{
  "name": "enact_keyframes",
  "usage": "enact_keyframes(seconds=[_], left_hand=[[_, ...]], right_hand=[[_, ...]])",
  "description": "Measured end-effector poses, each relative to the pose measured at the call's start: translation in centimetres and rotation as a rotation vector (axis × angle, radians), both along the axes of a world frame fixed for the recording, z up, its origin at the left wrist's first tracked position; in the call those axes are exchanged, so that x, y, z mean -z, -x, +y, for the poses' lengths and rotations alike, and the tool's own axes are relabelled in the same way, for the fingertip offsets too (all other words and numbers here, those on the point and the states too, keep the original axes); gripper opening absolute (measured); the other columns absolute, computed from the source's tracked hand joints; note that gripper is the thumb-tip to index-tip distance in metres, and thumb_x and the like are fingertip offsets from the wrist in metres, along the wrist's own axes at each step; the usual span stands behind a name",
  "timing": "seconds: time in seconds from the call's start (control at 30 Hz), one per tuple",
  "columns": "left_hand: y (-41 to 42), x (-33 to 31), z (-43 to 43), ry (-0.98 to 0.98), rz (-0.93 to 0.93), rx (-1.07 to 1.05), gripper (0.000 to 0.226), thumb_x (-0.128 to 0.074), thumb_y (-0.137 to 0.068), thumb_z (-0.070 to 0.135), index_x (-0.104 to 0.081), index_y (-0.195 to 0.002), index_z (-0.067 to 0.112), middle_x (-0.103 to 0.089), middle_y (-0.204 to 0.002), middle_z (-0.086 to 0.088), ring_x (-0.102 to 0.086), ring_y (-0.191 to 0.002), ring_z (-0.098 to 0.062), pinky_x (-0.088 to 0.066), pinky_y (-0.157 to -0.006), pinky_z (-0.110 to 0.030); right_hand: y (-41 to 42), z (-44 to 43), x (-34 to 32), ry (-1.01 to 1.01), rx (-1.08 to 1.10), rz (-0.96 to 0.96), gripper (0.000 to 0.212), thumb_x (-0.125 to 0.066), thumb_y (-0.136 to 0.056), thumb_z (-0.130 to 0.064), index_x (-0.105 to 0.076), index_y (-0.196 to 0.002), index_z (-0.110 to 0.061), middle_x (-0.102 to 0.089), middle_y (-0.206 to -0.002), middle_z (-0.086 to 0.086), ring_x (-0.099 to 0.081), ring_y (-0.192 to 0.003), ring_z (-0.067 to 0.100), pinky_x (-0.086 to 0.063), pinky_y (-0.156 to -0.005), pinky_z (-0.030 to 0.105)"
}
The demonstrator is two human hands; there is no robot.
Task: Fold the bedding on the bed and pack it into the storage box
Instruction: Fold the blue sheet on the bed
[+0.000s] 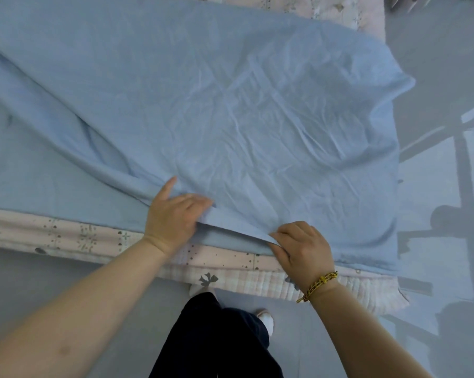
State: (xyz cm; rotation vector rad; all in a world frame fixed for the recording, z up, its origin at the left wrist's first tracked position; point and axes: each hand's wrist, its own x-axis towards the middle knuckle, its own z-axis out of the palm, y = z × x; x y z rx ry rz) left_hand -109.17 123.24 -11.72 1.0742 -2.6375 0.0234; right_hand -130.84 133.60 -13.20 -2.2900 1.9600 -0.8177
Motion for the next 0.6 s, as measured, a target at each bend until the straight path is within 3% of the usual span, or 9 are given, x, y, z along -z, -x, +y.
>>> enact_keyframes(seconds=[0.1, 0.17, 0.23, 0.27, 0.37, 0.5, 0.6], left_hand=[[-3.6, -0.7, -1.5, -0.024, -0.156, -0.161, 0.046, -0.031, -0.065, 0.002, -0.073, -0.084, 0.003, -0.073, -0.079, -0.011, -0.071, -0.07, -0.028, -0.011, -0.107, -0.027], [-5.7, -1.0, -2.7, -0.023, -0.218, -0.292, 0.042, -0.042, -0.059, -0.009, -0.07, -0.091, -0.003, -0.072, -0.086, -0.019, -0.069, -0.078, -0.038, -0.009, -0.107, -0.026], [-7.7, -1.2, -3.3, 0.003, -0.248, -0.385, 0.043, -0.046, -0.058, -0.01, -0.067, -0.095, -0.009, -0.069, -0.093, -0.026, -0.066, -0.085, -0.046, 0.007, -0.109, -0.017], [-8.6, -1.3, -3.5, 0.022, -0.257, -0.406, 0.042, -0.043, -0.061, -0.005, -0.066, -0.096, -0.01, -0.068, -0.095, -0.027, -0.065, -0.087, -0.047, 0.011, -0.108, -0.014], [-10.8, -1.5, -4.2, 0.046, -0.27, -0.407, 0.046, -0.036, -0.064, 0.003, -0.066, -0.097, -0.01, -0.068, -0.093, -0.027, -0.065, -0.087, -0.047, 0.011, -0.108, -0.013], [-12.5, -1.2, -6.8, 0.038, -0.243, -0.459, 0.028, -0.05, -0.063, -0.005, -0.071, -0.081, -0.002, -0.07, -0.076, -0.021, -0.067, -0.08, -0.041, 0.012, -0.106, -0.01], [-13.2, -0.7, -9.2, -0.02, -0.217, -0.478, 0.012, -0.072, -0.065, -0.002, -0.071, -0.077, 0.001, -0.069, -0.073, -0.019, -0.065, -0.075, -0.037, -0.011, -0.107, -0.028]], right_hand=[[-0.2, 0.7, 0.8, 0.027, 0.0, 0.022, 0.066, -0.018, -0.1, -0.032, -0.074, -0.073, -0.01, -0.066, -0.071, 0.002, -0.044, -0.078, 0.013, -0.05, -0.057, 0.021], [-0.3, 1.2, 1.3, 0.036, 0.013, 0.08, 0.049, -0.033, -0.097, -0.025, -0.074, -0.076, -0.009, -0.067, -0.074, 0.004, -0.044, -0.082, 0.015, -0.053, -0.057, 0.023], [-0.4, 1.5, 1.6, 0.027, 0.048, 0.136, 0.024, -0.051, -0.077, -0.015, -0.074, -0.078, -0.008, -0.068, -0.077, 0.007, -0.044, -0.086, 0.017, -0.054, -0.056, 0.026], [-0.4, 1.7, 1.8, 0.006, 0.068, 0.153, 0.022, -0.055, -0.069, -0.012, -0.074, -0.079, -0.007, -0.068, -0.079, 0.008, -0.044, -0.088, 0.018, -0.054, -0.055, 0.027], [-0.5, 2.4, 2.3, -0.017, 0.122, 0.164, 0.022, -0.057, -0.065, -0.009, -0.074, -0.078, -0.006, -0.069, -0.08, 0.011, -0.044, -0.089, 0.019, -0.054, -0.053, 0.027], [-1.4, 2.3, 1.3, -0.098, 0.227, 0.185, 0.032, -0.042, -0.068, -0.013, -0.073, -0.075, -0.006, -0.068, -0.075, 0.009, -0.061, -0.076, 0.025, -0.054, -0.053, 0.03], [-4.4, 0.1, -0.2, -0.185, 0.349, 0.25, 0.024, -0.052, -0.06, -0.01, -0.068, -0.077, -0.005, -0.065, -0.069, 0.008, -0.063, -0.058, 0.029, -0.055, -0.062, 0.041]])
